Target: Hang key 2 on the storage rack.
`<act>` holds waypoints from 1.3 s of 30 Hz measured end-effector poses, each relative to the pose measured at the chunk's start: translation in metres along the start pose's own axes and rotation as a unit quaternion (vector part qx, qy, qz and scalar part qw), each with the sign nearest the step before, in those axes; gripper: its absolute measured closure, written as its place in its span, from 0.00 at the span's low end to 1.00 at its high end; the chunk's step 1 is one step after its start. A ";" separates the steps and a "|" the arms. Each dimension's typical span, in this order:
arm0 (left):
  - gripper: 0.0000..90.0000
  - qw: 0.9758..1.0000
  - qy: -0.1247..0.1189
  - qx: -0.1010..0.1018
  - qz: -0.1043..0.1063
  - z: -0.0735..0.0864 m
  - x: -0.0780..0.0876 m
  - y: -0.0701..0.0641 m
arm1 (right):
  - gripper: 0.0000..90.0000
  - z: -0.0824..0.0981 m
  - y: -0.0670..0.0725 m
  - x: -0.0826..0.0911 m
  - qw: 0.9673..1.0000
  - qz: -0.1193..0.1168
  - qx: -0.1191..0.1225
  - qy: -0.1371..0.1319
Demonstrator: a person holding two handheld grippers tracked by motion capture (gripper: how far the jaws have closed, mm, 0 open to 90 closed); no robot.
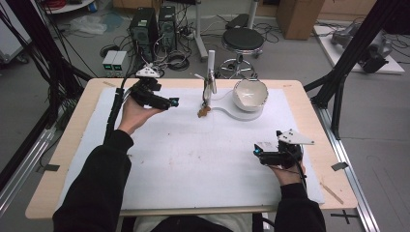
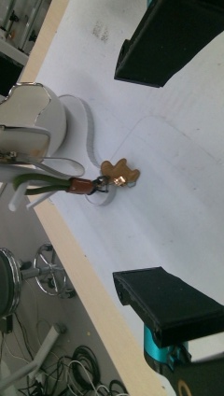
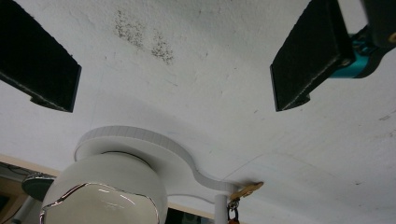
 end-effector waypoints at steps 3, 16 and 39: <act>0.06 1.000 0.000 0.008 -0.004 0.011 0.007 0.001 | 0.01 0.000 0.000 0.000 1.000 -0.001 -0.001 0.002; 0.06 1.000 -0.019 0.023 -0.008 0.051 0.037 -0.010 | 0.01 0.000 0.000 0.000 1.000 0.000 0.002 0.001; 0.06 0.997 0.032 0.027 -0.059 0.121 0.085 -0.017 | 0.01 0.002 0.002 0.001 1.000 -0.001 0.000 0.008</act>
Point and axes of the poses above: each handheld gripper's, and its own axes: x roughly backward along the jaws, z roughly out of its underside, y roughly to its left, the point moved 5 cm from there along -x, roughly forward along the jaws, and after that the axes turned 14 degrees about -x, right-handed, at the moved point
